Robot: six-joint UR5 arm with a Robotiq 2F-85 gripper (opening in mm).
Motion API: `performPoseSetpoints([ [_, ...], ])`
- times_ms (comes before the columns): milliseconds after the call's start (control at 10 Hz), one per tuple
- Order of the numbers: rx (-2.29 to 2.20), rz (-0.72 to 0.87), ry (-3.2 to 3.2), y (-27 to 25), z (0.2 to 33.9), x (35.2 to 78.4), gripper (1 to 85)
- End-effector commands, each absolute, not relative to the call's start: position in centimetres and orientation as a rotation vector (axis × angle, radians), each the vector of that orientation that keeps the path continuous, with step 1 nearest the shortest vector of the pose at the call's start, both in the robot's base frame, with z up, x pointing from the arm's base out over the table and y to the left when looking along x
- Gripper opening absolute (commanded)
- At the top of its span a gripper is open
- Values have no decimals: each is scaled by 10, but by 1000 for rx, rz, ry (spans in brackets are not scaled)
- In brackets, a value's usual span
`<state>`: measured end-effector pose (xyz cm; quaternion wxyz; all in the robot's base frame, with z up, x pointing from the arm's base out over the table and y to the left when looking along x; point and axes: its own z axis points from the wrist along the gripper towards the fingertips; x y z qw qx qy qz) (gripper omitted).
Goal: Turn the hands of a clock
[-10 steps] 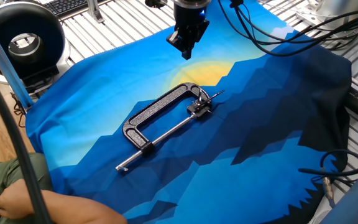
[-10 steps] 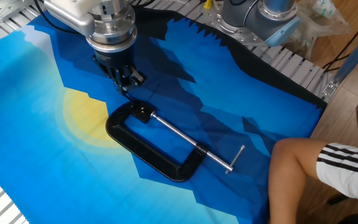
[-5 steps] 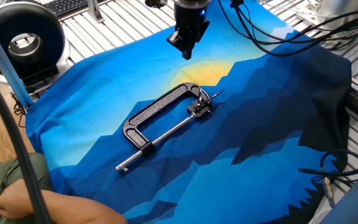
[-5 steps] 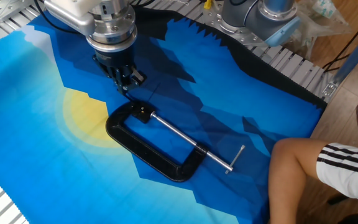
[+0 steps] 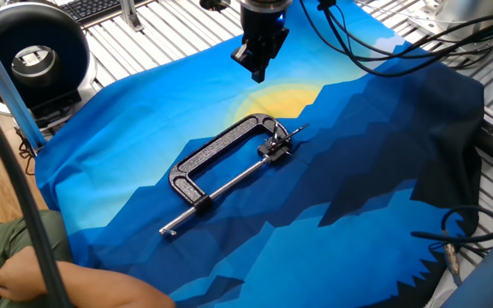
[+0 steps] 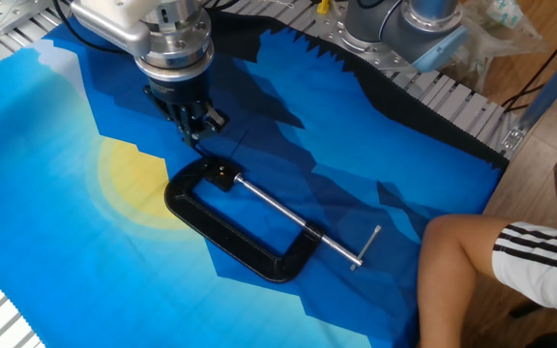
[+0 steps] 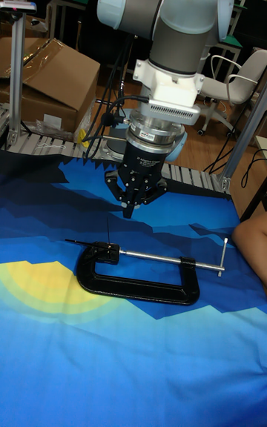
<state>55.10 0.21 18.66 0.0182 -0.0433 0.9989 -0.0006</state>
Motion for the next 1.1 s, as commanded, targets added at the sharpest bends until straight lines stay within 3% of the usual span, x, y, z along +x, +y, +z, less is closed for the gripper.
performPoseSetpoints([
  [0,-147,6,3105,3,187,550,13],
  [700,-156,-43,3155,-6,187,537,13],
  [1000,-261,-28,3128,-15,132,578,13],
])
